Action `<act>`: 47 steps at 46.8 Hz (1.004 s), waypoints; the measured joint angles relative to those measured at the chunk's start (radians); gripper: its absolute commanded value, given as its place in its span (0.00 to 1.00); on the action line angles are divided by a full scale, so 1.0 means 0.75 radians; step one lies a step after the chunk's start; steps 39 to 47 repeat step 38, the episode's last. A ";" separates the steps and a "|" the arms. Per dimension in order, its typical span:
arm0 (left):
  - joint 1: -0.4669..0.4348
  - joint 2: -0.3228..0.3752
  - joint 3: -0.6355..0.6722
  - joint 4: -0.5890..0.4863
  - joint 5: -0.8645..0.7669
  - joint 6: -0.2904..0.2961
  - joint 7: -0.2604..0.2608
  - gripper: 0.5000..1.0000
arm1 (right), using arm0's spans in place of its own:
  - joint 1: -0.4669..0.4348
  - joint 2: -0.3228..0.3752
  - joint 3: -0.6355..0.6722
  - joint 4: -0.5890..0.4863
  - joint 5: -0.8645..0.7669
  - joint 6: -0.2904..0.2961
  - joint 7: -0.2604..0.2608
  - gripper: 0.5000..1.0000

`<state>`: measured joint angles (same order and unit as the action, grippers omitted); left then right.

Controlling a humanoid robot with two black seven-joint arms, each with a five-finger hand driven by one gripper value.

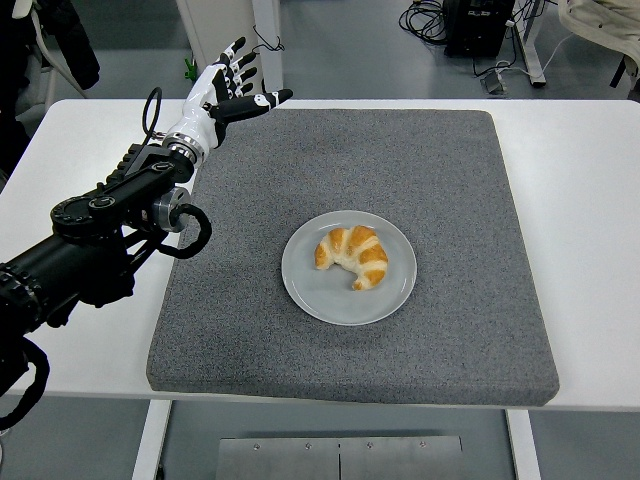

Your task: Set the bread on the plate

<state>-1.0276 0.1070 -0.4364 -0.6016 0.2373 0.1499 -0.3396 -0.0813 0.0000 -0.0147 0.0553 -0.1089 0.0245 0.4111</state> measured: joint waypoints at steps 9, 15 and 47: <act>0.010 -0.025 -0.160 0.080 -0.071 -0.043 -0.001 0.95 | 0.000 0.000 0.000 0.002 0.000 0.000 0.000 1.00; 0.016 -0.034 -0.245 0.169 -0.181 -0.152 -0.002 0.95 | 0.006 0.000 0.002 0.008 0.000 0.001 0.000 1.00; 0.036 -0.055 -0.310 0.353 -0.380 -0.375 -0.001 0.95 | 0.002 0.000 0.004 0.006 0.000 0.002 0.000 1.00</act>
